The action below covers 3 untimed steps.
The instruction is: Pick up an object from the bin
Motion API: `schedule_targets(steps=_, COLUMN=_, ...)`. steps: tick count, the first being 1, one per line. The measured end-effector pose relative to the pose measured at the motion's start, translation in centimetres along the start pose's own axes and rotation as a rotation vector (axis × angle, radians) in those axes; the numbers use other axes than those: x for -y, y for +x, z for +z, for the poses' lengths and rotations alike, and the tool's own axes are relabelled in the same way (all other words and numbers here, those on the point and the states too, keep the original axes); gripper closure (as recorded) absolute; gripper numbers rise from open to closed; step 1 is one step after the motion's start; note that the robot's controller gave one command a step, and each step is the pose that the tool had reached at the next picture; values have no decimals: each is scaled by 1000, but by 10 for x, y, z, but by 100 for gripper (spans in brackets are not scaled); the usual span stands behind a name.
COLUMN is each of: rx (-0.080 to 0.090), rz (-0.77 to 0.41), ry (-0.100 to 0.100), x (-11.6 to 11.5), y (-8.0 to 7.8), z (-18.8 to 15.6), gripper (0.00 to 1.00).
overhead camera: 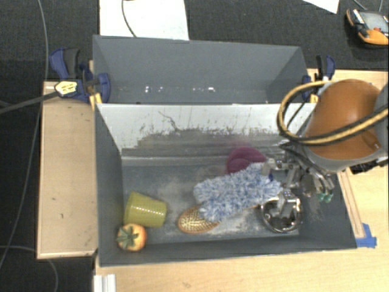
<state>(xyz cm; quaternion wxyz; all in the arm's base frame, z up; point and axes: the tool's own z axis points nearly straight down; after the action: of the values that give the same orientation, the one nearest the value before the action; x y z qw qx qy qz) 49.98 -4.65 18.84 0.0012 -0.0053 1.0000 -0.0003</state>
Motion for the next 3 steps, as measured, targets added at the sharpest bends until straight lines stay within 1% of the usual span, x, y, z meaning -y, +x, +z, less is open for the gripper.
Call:
schedule_targets(steps=1, rx=0, rz=0, ry=0, x=0, y=0, z=0, gripper=0)
schedule_targets(steps=2, rx=7, rz=74, ry=-5, x=-109, y=21, z=-56, gripper=0)
schedule_targets(steps=3, rx=7, rz=-62, ry=2, x=-33, y=8, z=56, gripper=0)
